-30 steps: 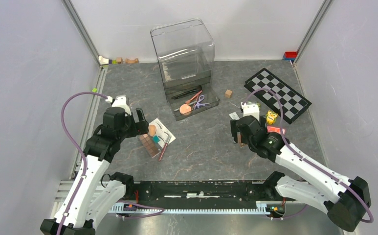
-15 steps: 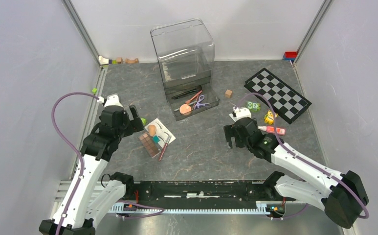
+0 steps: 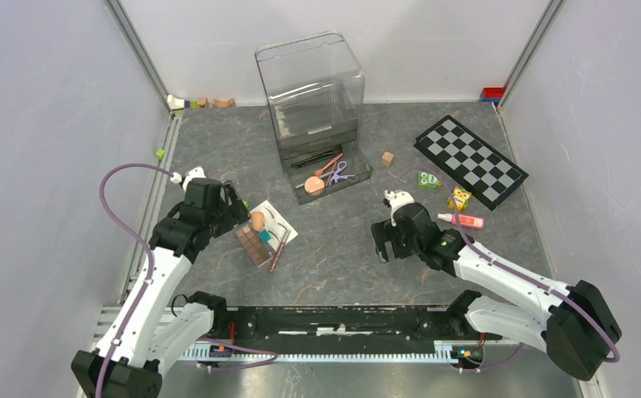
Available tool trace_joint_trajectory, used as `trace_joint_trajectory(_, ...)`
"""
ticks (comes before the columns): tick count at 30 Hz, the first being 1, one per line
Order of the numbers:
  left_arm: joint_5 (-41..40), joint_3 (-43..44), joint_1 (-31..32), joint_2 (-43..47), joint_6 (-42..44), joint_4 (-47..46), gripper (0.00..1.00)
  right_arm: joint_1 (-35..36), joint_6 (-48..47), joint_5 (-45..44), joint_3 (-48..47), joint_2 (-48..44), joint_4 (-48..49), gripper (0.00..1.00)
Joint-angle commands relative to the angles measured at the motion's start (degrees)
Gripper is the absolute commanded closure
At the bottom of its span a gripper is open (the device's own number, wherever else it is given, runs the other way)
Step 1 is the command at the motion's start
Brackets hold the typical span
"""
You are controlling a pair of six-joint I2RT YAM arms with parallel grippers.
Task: Organize the makeup
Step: Pick up the makeup from the center of the board.
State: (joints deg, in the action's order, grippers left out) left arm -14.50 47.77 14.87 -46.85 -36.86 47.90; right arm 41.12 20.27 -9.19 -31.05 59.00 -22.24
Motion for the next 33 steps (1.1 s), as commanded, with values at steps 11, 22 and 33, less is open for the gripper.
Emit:
trace_joint_trajectory(11, -6.3, 1.6, -0.7, -7.4, -6.6, -4.0, 0.0, -0.1, 1.4, 1.5, 4.0, -2.0, 4.0, 0.02)
trace_joint_trajectory(22, -5.5, -0.3, -2.7, -10.5, -5.7, -8.4, 0.02, -0.1, 1.1, 1.6, 3.7, -0.5, 3.8, 0.02)
trace_joint_trajectory(33, 1.7, -1.8, -15.6, -14.1, -4.7, -12.4, 0.08, -0.1, 0.8, 1.0, 5.0, -1.2, 3.2, 0.02)
